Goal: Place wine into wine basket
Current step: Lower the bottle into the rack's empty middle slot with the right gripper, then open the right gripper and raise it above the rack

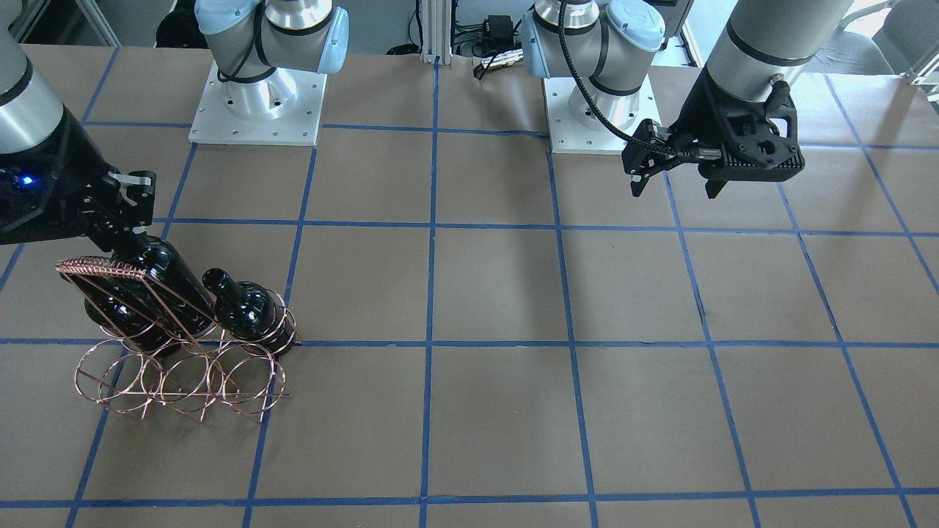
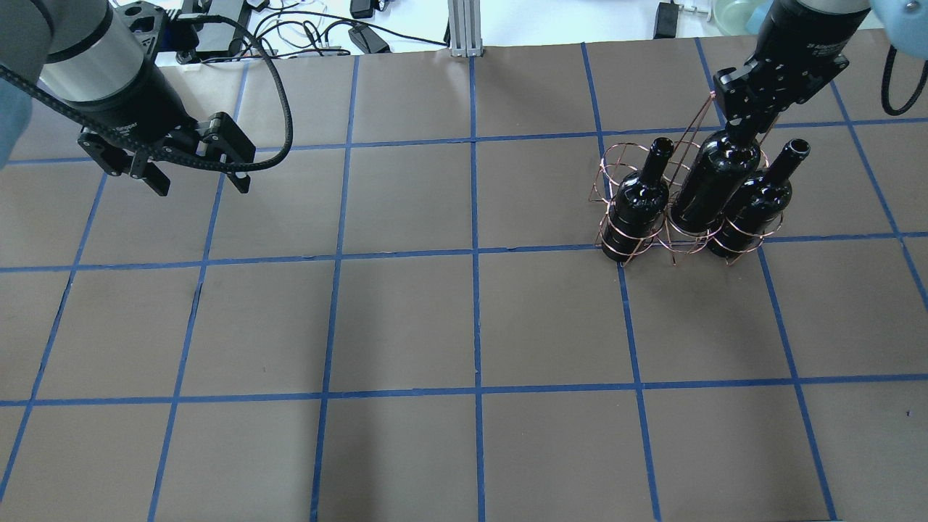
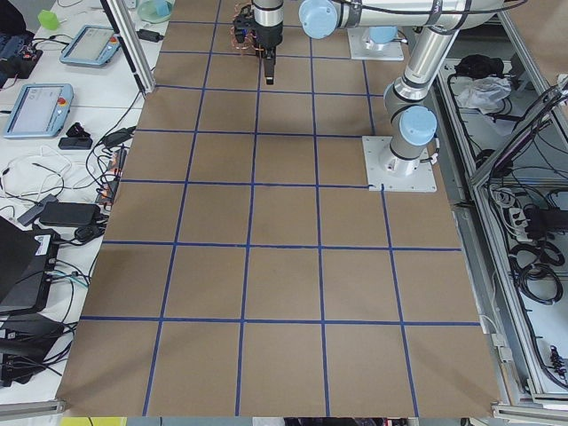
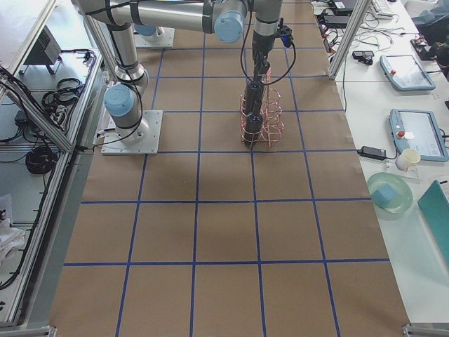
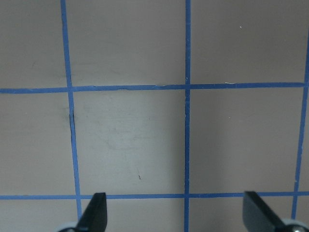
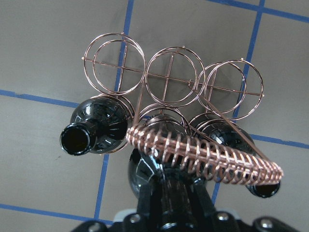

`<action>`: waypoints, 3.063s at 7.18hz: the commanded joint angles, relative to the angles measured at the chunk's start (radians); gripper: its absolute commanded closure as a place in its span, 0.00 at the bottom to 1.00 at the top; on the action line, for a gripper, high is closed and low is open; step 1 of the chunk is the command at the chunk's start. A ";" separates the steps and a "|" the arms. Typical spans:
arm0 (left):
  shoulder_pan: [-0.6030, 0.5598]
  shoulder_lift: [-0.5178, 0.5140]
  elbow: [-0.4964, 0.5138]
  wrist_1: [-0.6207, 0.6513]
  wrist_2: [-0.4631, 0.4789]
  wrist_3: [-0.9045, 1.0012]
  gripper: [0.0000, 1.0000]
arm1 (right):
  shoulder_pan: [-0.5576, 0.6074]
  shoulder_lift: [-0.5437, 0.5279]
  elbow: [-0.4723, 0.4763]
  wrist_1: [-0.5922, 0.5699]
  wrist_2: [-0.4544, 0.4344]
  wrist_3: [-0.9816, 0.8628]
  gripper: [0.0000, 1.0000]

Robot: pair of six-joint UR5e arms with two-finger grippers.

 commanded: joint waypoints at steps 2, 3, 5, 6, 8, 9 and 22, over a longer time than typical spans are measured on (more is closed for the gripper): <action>-0.001 0.000 -0.002 -0.001 0.005 -0.001 0.00 | 0.000 0.006 0.051 -0.060 0.002 -0.003 1.00; -0.001 0.002 -0.002 -0.001 0.005 -0.001 0.00 | 0.000 0.010 0.070 -0.087 0.000 0.000 1.00; -0.001 0.003 -0.002 -0.006 0.007 0.001 0.00 | 0.000 0.021 0.084 -0.089 0.000 -0.003 1.00; -0.001 0.003 -0.002 -0.007 0.004 -0.001 0.00 | 0.000 0.021 0.096 -0.114 0.000 0.001 1.00; -0.002 0.002 -0.002 -0.007 0.002 0.001 0.00 | 0.000 0.022 0.113 -0.135 0.002 0.004 1.00; -0.002 0.002 -0.002 -0.007 -0.001 0.001 0.00 | 0.000 0.027 0.119 -0.137 0.002 0.004 1.00; -0.002 0.005 0.000 -0.010 -0.003 -0.001 0.00 | 0.011 -0.032 0.028 -0.023 -0.006 0.040 0.00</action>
